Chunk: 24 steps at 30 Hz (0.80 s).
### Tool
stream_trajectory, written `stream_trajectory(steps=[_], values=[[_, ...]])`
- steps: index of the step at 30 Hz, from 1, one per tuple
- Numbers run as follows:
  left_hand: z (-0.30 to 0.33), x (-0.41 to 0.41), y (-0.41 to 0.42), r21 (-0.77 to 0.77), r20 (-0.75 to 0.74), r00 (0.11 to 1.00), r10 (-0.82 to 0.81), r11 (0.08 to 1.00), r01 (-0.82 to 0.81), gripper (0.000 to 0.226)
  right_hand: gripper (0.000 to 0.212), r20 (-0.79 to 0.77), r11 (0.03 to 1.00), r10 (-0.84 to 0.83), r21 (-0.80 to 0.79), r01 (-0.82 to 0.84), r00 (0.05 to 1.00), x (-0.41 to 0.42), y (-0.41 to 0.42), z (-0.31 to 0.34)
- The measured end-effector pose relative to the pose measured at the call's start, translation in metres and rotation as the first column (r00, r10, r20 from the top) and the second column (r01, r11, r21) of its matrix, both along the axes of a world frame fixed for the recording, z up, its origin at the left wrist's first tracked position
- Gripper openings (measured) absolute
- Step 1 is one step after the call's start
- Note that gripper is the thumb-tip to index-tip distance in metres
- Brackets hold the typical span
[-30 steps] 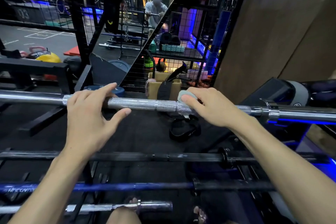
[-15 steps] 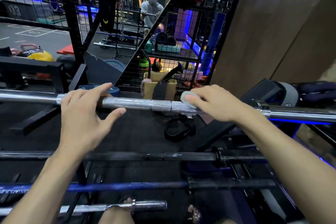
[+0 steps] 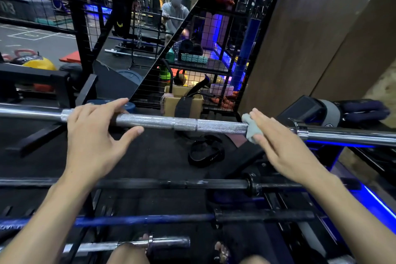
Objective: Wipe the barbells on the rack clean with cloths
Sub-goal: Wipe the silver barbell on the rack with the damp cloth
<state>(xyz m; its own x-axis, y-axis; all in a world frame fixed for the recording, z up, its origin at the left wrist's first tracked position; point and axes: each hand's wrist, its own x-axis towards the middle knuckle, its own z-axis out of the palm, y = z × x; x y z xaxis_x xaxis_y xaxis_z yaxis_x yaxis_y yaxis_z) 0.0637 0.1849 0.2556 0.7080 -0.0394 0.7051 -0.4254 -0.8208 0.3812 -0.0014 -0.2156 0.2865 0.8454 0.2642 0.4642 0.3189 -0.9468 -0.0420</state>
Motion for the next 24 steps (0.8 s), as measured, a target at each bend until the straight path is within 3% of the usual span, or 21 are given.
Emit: stream_trajectory(steps=[4,9,13,16,19,24], values=[[-0.001,0.002,-0.001,0.014,0.004,1.000,0.010,1.000,-0.010,0.068,0.056,0.193,0.999,-0.048,-0.006,0.050,0.980,0.006,0.032,-0.021],[-0.001,0.001,-0.001,0.020,0.012,1.000,0.008,1.000,-0.008,0.066,0.053,0.269,0.999,-0.002,-0.047,0.015,0.963,0.028,0.122,-0.036],[0.000,0.003,0.004,0.033,0.012,1.000,0.005,0.999,-0.006,0.066,0.057,0.344,0.985,0.024,-0.170,0.037,0.939,0.020,0.087,-0.036],[-0.001,0.002,0.001,0.018,0.029,1.000,0.004,1.000,-0.004,0.065,0.053,0.385,0.988,-0.117,-0.045,0.145,0.916,-0.002,0.034,-0.041],[-0.002,0.000,-0.003,0.009,0.046,0.999,-0.006,1.000,0.006,0.064,0.050,0.401,0.978,-0.209,0.069,0.198,0.892,-0.001,0.044,-0.050],[-0.001,-0.001,-0.004,-0.008,0.055,0.998,-0.017,1.000,0.017,0.063,0.046,0.415,0.995,-0.097,0.062,0.078,0.904,0.023,0.112,-0.049]])
